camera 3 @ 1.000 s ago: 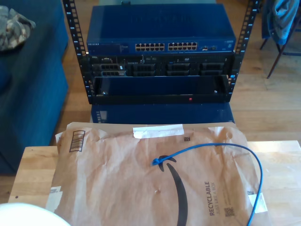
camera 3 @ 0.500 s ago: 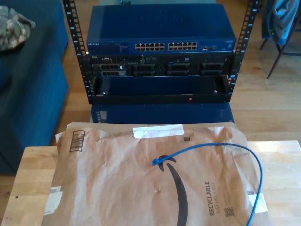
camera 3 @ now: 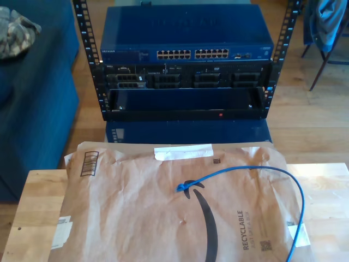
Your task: Grab the cable and plug it in
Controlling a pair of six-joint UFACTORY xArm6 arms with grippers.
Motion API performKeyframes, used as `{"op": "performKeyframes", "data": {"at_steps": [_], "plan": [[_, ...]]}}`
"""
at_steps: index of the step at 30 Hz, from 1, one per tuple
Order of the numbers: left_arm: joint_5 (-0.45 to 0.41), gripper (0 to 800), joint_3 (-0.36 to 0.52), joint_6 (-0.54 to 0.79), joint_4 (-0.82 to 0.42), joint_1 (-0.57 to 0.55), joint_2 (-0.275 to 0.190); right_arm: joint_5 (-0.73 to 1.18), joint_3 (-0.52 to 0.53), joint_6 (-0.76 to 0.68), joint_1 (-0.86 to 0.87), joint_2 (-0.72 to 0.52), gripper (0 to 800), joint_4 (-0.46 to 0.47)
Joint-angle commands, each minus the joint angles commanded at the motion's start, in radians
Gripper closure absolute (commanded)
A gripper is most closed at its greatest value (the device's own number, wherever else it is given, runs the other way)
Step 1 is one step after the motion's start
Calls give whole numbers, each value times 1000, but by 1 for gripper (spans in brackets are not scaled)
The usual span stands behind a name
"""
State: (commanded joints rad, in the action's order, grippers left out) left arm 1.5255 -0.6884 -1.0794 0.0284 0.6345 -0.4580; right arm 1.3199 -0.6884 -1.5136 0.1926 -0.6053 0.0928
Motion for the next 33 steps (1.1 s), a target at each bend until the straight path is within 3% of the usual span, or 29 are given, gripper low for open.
{"op": "performKeyframes", "data": {"at_steps": [4, 8, 14, 25, 33], "plan": [[-3, 0, -25, -140, 0, -166, 2, -6, -35, -173, -233, 26, 3, 0], [-18, 0, -43, -272, 0, -293, 15, -12, -112, -315, -439, 169, 3, 0], [-54, 0, -51, -379, 0, -442, 28, -100, -215, -405, -586, 359, 3, -2], [-121, 0, -48, -451, 3, -526, 106, -304, -273, -419, -709, 594, 4, -20], [-169, 0, -41, -454, 5, -532, 137, -305, -408, -436, -736, 772, 7, -18]]}}
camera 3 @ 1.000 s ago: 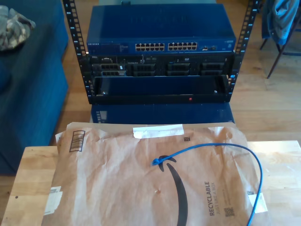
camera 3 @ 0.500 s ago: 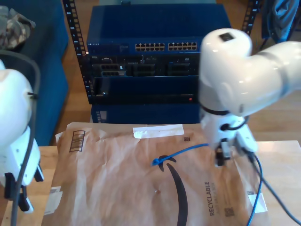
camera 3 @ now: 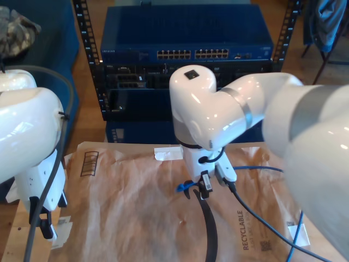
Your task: Grab the cable and plug it in
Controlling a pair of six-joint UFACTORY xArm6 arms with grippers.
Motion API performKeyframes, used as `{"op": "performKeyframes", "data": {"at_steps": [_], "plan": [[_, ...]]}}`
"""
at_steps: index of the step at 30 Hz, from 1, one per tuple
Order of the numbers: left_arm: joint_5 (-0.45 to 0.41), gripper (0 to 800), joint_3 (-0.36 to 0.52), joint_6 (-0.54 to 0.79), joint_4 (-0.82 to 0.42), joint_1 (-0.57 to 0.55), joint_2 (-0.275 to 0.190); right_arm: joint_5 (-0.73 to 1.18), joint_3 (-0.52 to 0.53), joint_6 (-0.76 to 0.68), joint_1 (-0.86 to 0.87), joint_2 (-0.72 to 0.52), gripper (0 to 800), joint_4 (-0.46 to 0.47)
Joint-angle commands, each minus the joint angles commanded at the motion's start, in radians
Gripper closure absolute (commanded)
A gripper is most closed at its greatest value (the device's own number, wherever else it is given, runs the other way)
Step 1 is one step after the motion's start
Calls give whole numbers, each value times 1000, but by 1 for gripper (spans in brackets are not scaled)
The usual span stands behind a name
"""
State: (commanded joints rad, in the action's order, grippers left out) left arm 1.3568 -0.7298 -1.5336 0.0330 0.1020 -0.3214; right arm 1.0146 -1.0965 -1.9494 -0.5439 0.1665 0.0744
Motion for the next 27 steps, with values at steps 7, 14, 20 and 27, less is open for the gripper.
{"op": "performKeyframes", "data": {"at_steps": [7, 14, 20, 27], "plan": [[0, 0, 5, -20, 0, 2, 0, 0, -44, 0, -2, 86, 11, 2], [0, 0, 8, -20, 0, 2, 0, -3, -41, -2, 0, 127, 67, 5], [0, 0, 8, -20, 0, 2, 0, -3, -48, -12, -3, 133, 126, 3], [0, 0, 8, -18, 0, 2, 0, -5, -54, -12, -3, 143, 282, 3]]}}
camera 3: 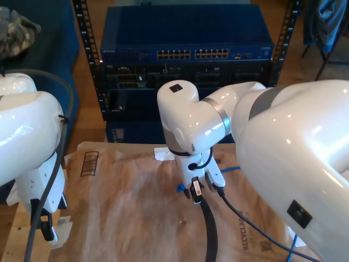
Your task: Grab the cable and plug it in
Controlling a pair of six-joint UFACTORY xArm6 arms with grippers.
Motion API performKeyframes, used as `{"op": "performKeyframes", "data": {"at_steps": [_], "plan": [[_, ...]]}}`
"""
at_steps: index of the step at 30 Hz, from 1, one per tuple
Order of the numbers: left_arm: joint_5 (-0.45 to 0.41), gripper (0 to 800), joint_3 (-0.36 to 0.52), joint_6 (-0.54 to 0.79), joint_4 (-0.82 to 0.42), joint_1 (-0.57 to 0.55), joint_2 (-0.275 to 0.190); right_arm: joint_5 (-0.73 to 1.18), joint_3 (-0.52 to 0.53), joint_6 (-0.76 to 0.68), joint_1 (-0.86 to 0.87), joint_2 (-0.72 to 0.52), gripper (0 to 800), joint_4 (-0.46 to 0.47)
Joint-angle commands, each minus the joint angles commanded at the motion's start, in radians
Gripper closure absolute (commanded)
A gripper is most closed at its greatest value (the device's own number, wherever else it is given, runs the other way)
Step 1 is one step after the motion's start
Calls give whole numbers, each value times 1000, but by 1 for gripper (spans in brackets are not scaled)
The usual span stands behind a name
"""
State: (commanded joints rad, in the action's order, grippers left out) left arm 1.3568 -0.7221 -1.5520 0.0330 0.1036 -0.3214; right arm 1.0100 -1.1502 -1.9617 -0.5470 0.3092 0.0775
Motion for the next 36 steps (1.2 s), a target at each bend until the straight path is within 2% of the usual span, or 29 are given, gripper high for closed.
{"op": "performKeyframes", "data": {"at_steps": [8, 11, 16, 18, 23, 31, 36], "plan": [[0, 0, 0, 0, 0, 0, 0, -21, 0, 0, 0, 2, 368, 2], [0, 0, 0, 0, 0, 0, 0, -25, 3, 0, 0, 2, 476, 2], [0, 0, 0, 0, 0, 0, 0, -55, 15, 0, -23, 0, 740, 2], [2, 0, 0, 0, 0, 0, 0, -55, 15, 0, -25, -3, 774, 2], [3, 0, -5, 0, 0, 0, -2, -44, 15, -9, -18, -43, 796, -2], [51, 0, -57, 11, 157, 2, -28, -11, 190, -43, 71, -373, 797, -15], [74, 0, -75, 14, 224, 0, -41, 89, 210, -43, 118, -500, 797, -63]]}}
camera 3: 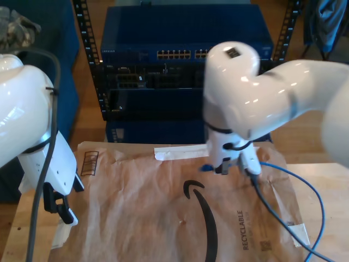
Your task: Grab the cable and plug it in
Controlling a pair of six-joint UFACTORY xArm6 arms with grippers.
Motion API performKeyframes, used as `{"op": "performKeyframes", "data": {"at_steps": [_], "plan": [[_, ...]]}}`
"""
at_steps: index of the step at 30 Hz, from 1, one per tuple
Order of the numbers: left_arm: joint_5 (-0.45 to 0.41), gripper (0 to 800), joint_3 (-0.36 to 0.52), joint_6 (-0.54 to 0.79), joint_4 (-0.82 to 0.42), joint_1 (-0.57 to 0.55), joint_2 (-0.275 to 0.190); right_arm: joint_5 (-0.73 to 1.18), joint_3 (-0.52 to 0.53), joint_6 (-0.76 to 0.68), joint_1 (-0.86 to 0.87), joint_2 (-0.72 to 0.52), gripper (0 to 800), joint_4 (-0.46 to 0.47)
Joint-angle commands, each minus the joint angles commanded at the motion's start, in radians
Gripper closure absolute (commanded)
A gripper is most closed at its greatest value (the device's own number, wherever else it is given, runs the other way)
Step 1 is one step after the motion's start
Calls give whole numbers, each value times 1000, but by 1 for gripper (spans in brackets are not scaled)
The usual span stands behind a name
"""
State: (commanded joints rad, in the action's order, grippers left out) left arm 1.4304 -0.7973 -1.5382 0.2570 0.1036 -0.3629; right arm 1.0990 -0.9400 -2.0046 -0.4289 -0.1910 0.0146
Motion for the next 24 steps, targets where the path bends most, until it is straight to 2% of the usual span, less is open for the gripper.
{"op": "performKeyframes", "data": {"at_steps": [7, 12, 20, 24], "plan": [[77, 0, -71, 71, 190, 0, -5, 89, -14, 2, 66, -83, 797, -127], [101, 0, -121, 104, 273, -6, -3, 126, -37, 5, 87, -140, 797, -278], [132, 0, -213, 130, 442, -66, -3, 149, -69, 5, 112, -193, 798, -405], [124, 0, -226, 129, 448, -146, 3, 146, -77, 3, 112, -210, 797, -427]]}}
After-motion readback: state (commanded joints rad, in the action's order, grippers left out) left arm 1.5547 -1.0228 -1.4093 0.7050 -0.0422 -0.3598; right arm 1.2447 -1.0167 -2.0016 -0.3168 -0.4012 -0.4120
